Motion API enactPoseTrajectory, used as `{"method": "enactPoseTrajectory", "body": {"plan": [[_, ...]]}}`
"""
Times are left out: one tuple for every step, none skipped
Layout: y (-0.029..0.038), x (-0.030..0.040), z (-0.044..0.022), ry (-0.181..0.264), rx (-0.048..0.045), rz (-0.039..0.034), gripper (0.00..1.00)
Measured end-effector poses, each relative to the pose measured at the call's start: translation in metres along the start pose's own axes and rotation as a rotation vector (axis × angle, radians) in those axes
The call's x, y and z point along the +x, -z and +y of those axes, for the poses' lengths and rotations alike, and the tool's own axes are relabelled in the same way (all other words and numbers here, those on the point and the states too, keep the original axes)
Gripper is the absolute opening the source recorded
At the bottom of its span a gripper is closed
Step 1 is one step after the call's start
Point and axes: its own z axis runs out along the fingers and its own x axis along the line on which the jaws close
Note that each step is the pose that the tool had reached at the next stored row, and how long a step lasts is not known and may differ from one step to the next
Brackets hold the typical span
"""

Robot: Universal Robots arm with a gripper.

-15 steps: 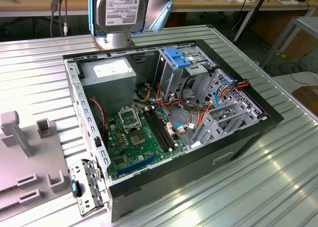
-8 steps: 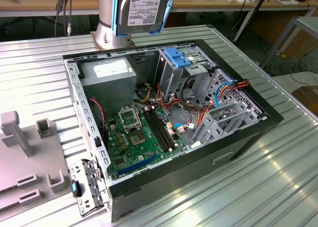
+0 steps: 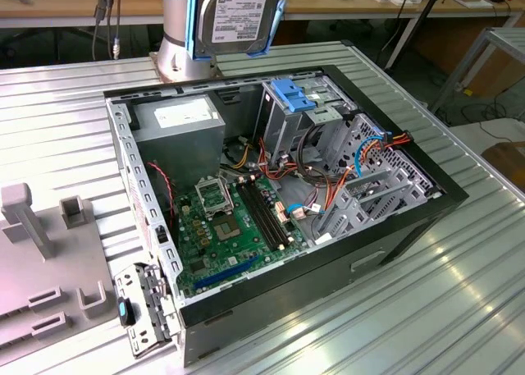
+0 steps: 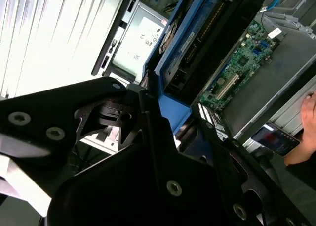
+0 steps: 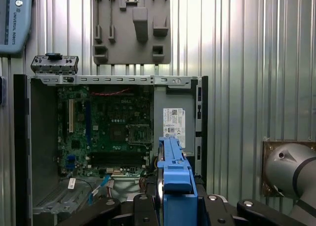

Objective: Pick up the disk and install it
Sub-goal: 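Insert the disk into the insertion slot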

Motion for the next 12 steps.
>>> {"method": "enactPoseTrajectory", "body": {"plan": [[0.0000,0.0000,0.0000,0.000,0.0000,0.0000,0.37],[0.0000,0.0002,-0.0001,0.000,0.0000,0.0000,0.37],[0.0000,0.0007,-0.0002,0.000,-0.0001,0.0000,0.37],[0.0001,0.0015,-0.0001,0.000,0.0000,0.0000,0.37],[0.0001,0.0033,-0.0001,0.000,-0.0001,0.0000,0.37],[0.0003,0.0070,-0.0001,0.000,0.0000,0.0000,0.37],[0.0003,0.0099,-0.0001,0.000,0.0000,0.0000,0.37],[0.0006,0.0155,-0.0001,0.000,0.0000,0.0000,0.37],[0.0006,0.0165,-0.0001,0.000,0.0000,0.0000,0.37],[0.0007,0.0177,-0.0002,0.000,-0.0001,0.0001,0.37],[0.0007,0.0186,-0.0002,0.000,-0.0001,0.0001,0.37],[0.0007,0.0191,-0.0002,0.000,-0.0001,0.0000,0.37]]}}
